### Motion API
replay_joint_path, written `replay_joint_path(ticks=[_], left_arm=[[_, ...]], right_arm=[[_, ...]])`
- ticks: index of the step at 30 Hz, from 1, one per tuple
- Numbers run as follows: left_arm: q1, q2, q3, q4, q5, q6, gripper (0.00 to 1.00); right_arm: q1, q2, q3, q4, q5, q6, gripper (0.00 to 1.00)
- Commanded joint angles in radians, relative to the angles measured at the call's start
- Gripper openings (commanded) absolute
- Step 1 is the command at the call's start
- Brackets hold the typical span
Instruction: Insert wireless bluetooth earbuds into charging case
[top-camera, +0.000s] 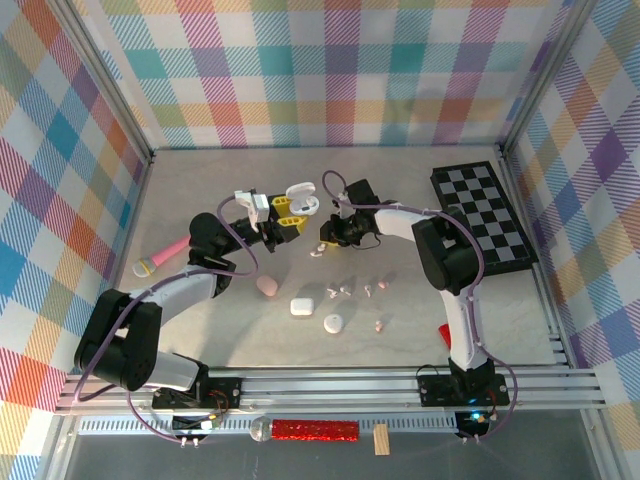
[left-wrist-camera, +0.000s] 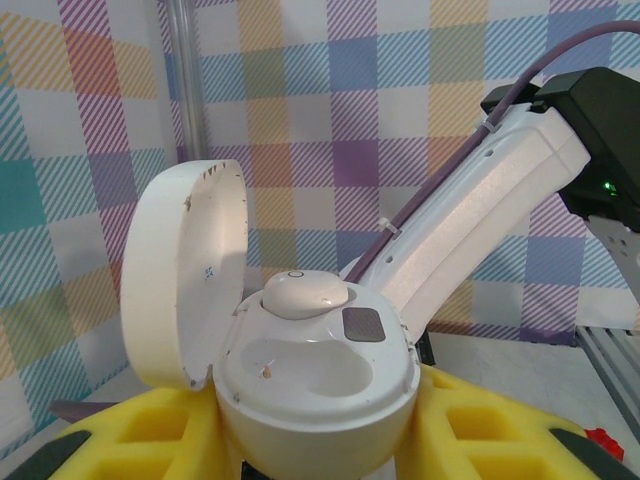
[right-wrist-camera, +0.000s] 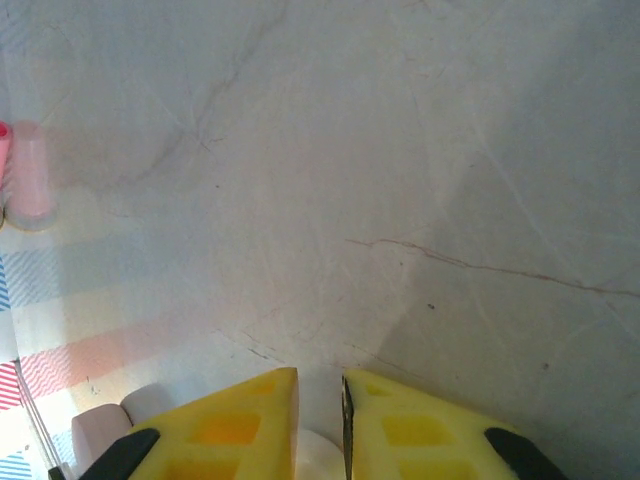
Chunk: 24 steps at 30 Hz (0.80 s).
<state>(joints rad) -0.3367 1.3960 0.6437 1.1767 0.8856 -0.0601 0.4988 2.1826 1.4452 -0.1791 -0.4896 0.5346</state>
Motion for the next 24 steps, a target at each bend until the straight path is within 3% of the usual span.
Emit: replay_joint_path(ticks=[1,16,24], left_arm=[[0.010,-0.033,-0.009,0.008,0.013,0.002,0.37],[0.009,-0.047,-0.010,-0.035,0.006,0.042,0.37],[0.010,-0.058,-0.019,-0.034,0.003,0.043,0.37]], right_arm=[[0.007,-0.055,-0.036,-0.007,0.023,-0.020,0.18],[0.017,-0.162,-0.164,0.014,0.008,-0.043,0.21],[0.025,-0.102,-0.110,0.022,-0.015,0.015,0.29]])
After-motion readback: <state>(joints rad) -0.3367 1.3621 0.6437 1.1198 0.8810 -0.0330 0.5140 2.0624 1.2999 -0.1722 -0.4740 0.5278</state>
